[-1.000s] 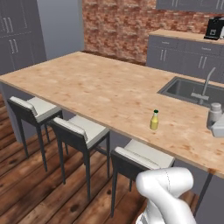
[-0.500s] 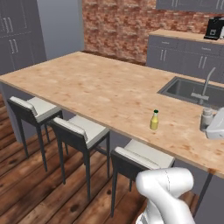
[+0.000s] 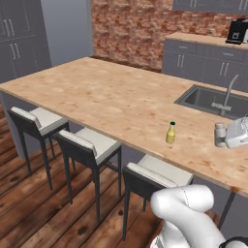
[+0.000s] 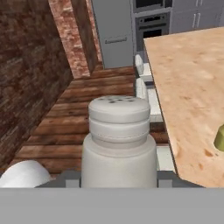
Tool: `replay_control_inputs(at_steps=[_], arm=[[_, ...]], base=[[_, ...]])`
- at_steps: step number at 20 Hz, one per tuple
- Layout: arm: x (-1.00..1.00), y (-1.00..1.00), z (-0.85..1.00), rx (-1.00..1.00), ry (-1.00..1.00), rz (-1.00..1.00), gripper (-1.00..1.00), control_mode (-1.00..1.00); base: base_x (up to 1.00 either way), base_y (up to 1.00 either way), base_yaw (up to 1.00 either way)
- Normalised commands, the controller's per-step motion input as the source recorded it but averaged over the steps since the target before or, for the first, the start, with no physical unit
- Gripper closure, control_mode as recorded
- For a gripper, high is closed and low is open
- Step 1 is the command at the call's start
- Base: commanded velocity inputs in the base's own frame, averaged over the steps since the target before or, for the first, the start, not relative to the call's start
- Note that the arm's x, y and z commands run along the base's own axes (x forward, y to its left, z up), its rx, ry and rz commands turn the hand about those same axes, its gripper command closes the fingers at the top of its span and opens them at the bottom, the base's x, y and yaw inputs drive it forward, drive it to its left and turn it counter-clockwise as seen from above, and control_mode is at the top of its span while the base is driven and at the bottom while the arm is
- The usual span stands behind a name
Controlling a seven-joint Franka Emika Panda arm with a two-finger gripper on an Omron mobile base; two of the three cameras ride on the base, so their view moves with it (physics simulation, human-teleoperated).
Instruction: Move the mustard and shaker from the cabinet to the dining counter.
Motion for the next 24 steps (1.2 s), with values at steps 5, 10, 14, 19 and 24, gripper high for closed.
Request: replay_control_inputs(at_steps=[5,10,14,19,24], arm=[[0.42,-0.09,-0.41,0.01,0.03,0.1,1.0,-1.0],[0.32,-0.01,-0.53,0.0,-0.01,0.1,1.0,-1.0],[0.48,-0.02,-0.4,0.01,-0.05,0.03,1.0,-1.0],[0.55,-0.19,-0.32,0.03,0.0,0.06,1.0,-1.0],[0.52,-0.17,-0.29,0.0,0.0,0.08,1.0,-1.0]], base=[[0.0,0.0,0.0],[0.0,0.0,0.0],[0.0,0.0,0.0],[0.0,0.0,0.0],[0.0,0.0,0.0]])
